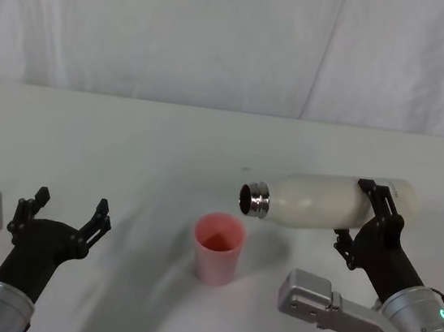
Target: Grasp the thermos with one hand and pour water into the cup lid.
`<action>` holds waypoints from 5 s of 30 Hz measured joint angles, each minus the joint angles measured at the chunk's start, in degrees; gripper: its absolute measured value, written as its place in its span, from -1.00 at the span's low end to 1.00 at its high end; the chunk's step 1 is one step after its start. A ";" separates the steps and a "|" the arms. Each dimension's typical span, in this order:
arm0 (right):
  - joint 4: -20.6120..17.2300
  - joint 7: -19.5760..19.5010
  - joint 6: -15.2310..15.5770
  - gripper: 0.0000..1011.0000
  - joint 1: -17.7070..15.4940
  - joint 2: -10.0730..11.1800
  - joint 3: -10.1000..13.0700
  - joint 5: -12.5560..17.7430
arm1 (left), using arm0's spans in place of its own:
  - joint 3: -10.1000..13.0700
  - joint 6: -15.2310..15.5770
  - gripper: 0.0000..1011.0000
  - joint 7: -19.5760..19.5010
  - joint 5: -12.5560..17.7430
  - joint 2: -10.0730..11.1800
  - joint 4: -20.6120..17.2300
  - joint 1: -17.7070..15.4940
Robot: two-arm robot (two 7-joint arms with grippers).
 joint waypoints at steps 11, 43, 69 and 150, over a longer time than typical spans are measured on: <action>0.62 -0.15 0.02 0.88 1.03 0.29 -0.81 -1.33 | 0.00 0.00 0.98 0.00 0.00 0.00 0.00 0.00; 1.49 -0.49 0.94 0.88 2.54 0.87 -2.68 -3.84 | 0.00 0.00 0.98 0.00 0.00 0.00 0.00 0.00; 1.83 -0.13 1.06 0.88 2.79 0.82 -2.94 -3.68 | 0.00 0.00 0.98 0.00 0.00 0.00 0.00 0.00; 1.31 0.20 1.48 0.88 3.03 1.32 -3.38 -4.64 | 0.00 0.00 0.98 0.00 0.00 0.00 0.00 0.00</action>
